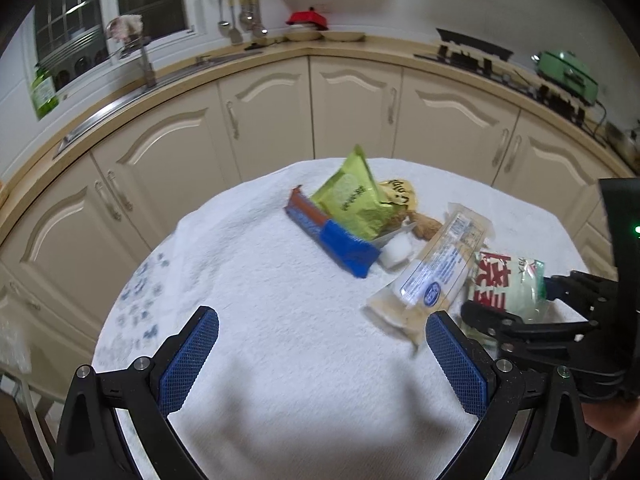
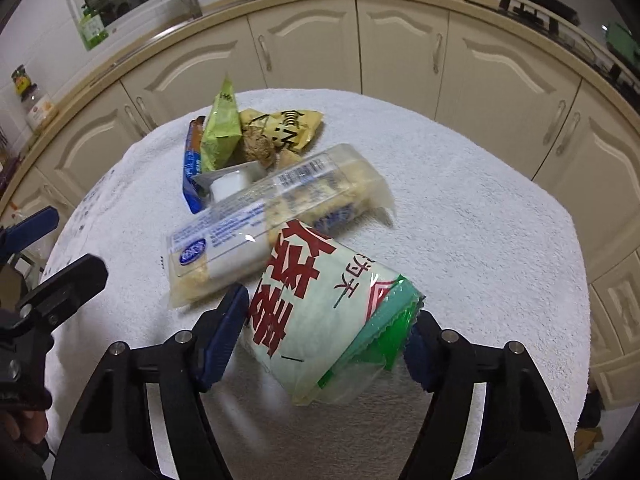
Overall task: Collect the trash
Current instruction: 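Grasp the red-printed green snack bag with the right tool while the left tool grasps a long clear-wrapped bread bag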
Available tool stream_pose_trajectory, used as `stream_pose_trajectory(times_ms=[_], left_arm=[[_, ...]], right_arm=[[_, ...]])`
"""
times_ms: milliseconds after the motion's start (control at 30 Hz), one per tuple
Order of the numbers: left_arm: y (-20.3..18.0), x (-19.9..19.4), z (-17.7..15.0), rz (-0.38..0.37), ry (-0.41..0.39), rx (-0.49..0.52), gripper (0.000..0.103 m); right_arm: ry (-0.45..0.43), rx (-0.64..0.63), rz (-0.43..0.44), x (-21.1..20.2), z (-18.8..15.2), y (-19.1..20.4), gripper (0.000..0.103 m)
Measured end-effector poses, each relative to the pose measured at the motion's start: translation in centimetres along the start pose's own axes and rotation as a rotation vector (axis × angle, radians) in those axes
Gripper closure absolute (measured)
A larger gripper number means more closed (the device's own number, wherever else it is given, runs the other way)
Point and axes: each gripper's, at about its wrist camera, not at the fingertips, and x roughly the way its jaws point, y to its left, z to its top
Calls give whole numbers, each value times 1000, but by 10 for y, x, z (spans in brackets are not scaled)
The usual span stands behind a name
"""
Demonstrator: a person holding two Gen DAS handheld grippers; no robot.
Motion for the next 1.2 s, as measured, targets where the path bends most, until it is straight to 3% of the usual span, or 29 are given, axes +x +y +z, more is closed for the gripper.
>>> stream_pose_trajectory(times_ms=[67, 133, 300, 433, 533, 633, 667, 800, 867, 967, 1033, 1133, 1200], left_arm=[[-7, 11, 8, -7, 4, 28, 1], [-18, 24, 16, -8, 6, 64, 1], [-54, 67, 32, -13, 35, 178, 1], [-74, 100, 39, -22, 64, 241, 1], [-85, 123, 42, -47, 105, 269, 15], [-85, 135, 46, -109, 125, 224, 30], [-83, 139, 48, -140, 130, 200, 44], [-77, 148, 49, -163, 128, 163, 62], [-76, 150, 47, -180, 127, 141, 65], [-71, 147, 44, -202, 120, 99, 67], [-70, 142, 42, -211, 114, 76, 68], [-70, 137, 37, -207, 102, 52, 69], [-69, 129, 31, -197, 90, 31, 69]], right_arm=[[-8, 19, 11, -4, -3, -9, 40], [-13, 36, 23, -10, -5, -19, 42], [-2, 65, 26, -17, -9, -38, 41], [-2, 66, 22, -20, -11, -40, 34], [1, 76, 23, -17, -12, -43, 32], [-5, 74, 11, -14, -10, -39, 27], [-6, 65, -2, -12, -9, -37, 27], [-5, 31, -35, -9, -7, -27, 29], [-11, 19, -37, -11, -11, -26, 30], [-39, 50, -19, -24, -18, -36, 47], [-36, 54, -15, -29, -21, -42, 47], [-13, 68, -3, -31, -27, -46, 42], [-10, 90, -8, -30, -27, -46, 27]])
